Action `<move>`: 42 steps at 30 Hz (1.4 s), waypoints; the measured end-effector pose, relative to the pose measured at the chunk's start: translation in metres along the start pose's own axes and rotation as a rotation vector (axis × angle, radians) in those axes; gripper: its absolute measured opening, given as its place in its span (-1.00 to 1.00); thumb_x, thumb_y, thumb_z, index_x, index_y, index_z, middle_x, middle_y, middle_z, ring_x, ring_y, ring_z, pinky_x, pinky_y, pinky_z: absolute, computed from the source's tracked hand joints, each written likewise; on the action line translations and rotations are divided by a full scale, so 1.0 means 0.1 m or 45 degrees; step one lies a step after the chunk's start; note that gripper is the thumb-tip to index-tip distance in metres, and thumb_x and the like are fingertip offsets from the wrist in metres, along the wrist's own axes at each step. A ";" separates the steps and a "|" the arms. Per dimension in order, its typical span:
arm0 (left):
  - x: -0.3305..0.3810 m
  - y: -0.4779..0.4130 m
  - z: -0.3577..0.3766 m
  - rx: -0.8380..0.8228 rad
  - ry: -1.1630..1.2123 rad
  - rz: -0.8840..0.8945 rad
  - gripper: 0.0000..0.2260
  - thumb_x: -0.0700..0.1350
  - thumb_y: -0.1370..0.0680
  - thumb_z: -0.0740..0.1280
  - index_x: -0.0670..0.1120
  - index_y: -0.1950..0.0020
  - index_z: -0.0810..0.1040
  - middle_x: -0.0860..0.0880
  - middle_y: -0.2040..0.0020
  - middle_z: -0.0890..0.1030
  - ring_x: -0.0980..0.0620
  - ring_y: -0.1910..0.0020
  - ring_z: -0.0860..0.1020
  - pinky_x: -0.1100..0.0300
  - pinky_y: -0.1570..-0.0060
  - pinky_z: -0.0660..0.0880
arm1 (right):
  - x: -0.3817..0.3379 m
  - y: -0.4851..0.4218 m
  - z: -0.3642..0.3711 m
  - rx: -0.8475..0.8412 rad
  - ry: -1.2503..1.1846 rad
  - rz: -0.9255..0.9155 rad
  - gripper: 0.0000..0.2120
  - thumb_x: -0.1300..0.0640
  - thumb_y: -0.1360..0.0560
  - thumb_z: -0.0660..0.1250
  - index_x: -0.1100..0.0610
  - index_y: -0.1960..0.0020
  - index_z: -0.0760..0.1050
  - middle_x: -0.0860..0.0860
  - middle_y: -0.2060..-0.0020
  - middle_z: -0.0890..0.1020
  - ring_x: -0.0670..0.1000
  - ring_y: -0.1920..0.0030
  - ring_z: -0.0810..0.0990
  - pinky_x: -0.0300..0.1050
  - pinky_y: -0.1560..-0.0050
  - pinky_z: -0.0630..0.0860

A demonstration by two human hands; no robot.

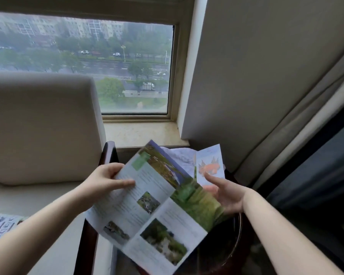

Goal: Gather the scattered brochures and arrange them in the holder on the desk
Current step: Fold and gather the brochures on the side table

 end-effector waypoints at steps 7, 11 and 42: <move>-0.14 0.00 -0.05 0.223 0.393 -0.089 -0.73 -0.15 -0.42 0.41 -0.16 -0.10 0.59 -0.18 0.00 0.70 -0.18 0.08 0.69 0.05 0.22 0.63 | 0.12 0.03 -0.09 0.108 -0.077 -0.216 -0.40 0.00 -0.20 0.63 0.10 -0.21 0.59 0.12 -0.09 0.67 0.12 -0.04 0.67 0.01 -0.06 0.60; -0.10 -0.07 0.13 0.391 0.311 -0.103 -0.86 -0.24 -0.54 0.33 -0.16 -0.09 0.58 -0.16 0.04 0.71 -0.13 0.13 0.69 -0.02 0.15 0.61 | 0.02 -0.22 0.18 0.380 0.046 -0.293 -0.66 0.22 -0.49 0.37 0.12 -0.26 0.53 0.12 -0.15 0.66 0.18 -0.15 0.64 0.17 -0.21 0.55; -0.22 -0.09 0.03 0.520 0.529 -0.217 -0.82 -0.33 -0.53 0.27 -0.12 0.02 0.61 -0.11 0.11 0.73 -0.07 0.22 0.71 0.06 0.26 0.59 | -0.35 -0.06 0.35 0.744 0.220 -0.353 -0.69 0.40 -0.50 0.31 0.22 -0.21 0.51 0.15 -0.07 0.68 0.13 -0.03 0.67 0.06 0.01 0.64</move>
Point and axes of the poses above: each hand's wrist, its own y-axis away from the middle knuckle, its own z-axis out of the palm, x = y × z, the point moved 3 cm from there along -y, towards the middle knuckle
